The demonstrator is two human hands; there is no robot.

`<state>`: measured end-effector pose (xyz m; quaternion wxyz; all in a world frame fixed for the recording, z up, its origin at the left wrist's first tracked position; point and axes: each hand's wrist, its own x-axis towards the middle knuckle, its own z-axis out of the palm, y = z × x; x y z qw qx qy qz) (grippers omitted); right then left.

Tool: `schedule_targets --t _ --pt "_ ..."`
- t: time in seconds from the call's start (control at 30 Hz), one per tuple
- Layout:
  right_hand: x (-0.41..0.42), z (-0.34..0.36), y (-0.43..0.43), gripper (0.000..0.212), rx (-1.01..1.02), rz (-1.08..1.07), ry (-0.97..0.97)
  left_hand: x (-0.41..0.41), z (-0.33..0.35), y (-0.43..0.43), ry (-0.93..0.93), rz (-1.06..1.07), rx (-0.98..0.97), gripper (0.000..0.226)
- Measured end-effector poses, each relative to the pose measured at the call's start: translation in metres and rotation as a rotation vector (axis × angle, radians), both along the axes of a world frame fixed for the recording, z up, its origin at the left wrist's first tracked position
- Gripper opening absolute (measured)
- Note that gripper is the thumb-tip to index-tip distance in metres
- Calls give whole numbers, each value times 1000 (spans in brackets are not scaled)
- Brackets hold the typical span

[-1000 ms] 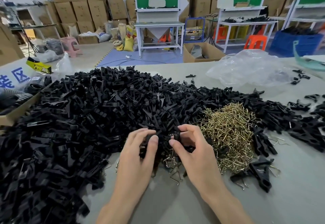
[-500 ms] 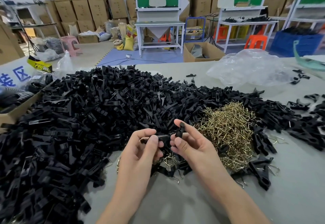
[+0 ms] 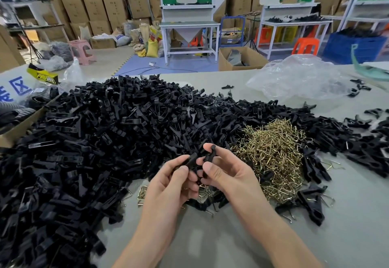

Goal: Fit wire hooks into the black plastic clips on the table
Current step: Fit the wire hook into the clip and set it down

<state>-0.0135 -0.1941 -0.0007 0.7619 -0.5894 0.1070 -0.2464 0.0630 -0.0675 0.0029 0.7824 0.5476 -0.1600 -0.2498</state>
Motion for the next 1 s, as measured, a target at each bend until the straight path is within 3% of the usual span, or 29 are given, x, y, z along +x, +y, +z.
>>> schedule_targets --t 0.2,0.33,0.57,0.73,1.0 --pt "-3 0 -1 39 -36 8 9 0 -2 9 -388 -29 206 19" --pt "-2 -1 2 33 -155 24 57 -2 -5 8 -494 29 252 18" --pt "-1 -4 5 36 -213 52 108 1 -4 4 -397 153 204 37" --pt "-1 -4 1 39 -130 15 67 -2 3 6 -481 138 253 54" --pt "-2 -2 2 39 -180 40 85 -3 3 9 -550 94 302 45"
